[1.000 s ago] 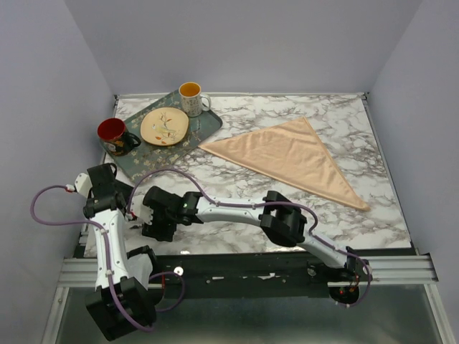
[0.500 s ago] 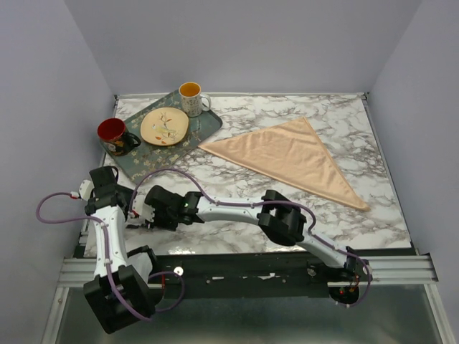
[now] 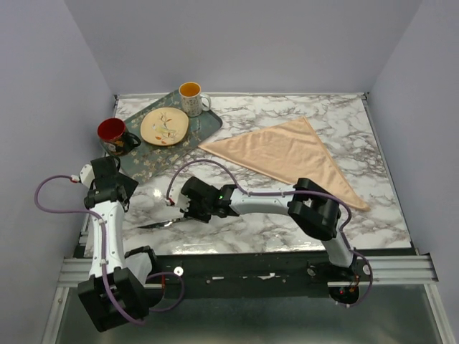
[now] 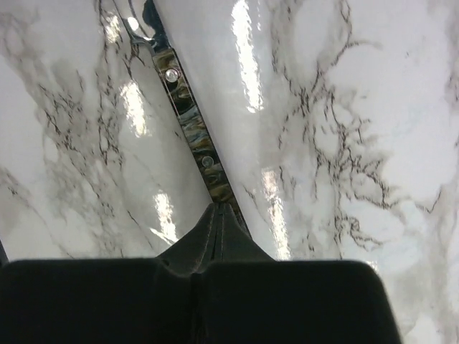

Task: Fold the napkin, place the utensils inside, and roll it up
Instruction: Grab a utensil with the right arm

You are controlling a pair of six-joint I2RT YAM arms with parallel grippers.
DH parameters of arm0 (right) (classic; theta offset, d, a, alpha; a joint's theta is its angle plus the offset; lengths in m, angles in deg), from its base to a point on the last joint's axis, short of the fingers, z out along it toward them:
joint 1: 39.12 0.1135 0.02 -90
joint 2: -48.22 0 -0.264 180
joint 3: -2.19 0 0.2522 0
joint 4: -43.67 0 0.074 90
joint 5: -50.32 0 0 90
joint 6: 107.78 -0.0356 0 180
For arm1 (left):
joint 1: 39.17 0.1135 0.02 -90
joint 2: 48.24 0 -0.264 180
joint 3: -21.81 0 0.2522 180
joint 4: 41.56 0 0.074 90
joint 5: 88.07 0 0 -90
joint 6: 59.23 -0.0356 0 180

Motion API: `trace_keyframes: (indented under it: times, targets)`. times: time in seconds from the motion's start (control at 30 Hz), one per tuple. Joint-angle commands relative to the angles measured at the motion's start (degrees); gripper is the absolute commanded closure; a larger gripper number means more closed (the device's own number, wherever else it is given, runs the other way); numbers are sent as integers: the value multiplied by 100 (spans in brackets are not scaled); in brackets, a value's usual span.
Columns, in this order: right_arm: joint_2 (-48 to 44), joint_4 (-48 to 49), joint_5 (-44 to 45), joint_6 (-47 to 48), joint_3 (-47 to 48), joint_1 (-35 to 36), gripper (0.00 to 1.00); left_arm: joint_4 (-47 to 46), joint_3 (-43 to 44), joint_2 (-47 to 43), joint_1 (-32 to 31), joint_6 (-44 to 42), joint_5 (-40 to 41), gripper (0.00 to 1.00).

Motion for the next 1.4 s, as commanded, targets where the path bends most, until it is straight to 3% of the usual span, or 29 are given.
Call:
trace_keyframes:
  times: [0.0, 0.23, 0.5, 0.63, 0.83, 0.97, 1.07, 1.17, 1.3, 1.37]
  targets:
    - [-140, -271, 263, -283, -790, -61, 99, -106, 160, 159, -456, 2, 202, 27]
    - [-502, -613, 193, -55, -326, -61, 93, -159, 642, 396, -1212, -340, 1036, 22]
    - [341, -1333, -62, 551, 984, -61, 55, -168, 748, 370, -1256, -359, 1143, 22]
    - [746, -1607, -238, 788, 1564, -61, 45, -186, 757, 379, -1256, -332, 1125, 22]
    - [1246, -2108, -467, 912, 2215, -52, 40, -186, 836, 230, -1265, -253, 1353, 19]
    - [1405, -2240, -370, 956, 2321, -61, 41, -186, 898, 212, -1256, -332, 1353, 19]
    - [1493, -2451, -256, 1026, 2374, -61, 48, -194, 898, 194, -1265, -350, 1345, 19]
    - [1441, -2592, -142, 1114, 2208, -61, 61, -195, 924, 221, -1256, -367, 1318, 19]
    - [1204, -2583, 130, 1105, 1716, -61, 88, -230, 959, 256, -1256, -394, 1318, 19]
    - [1037, -2557, 210, 1018, 1165, -70, 94, -230, 986, 282, -1256, -411, 1318, 19]
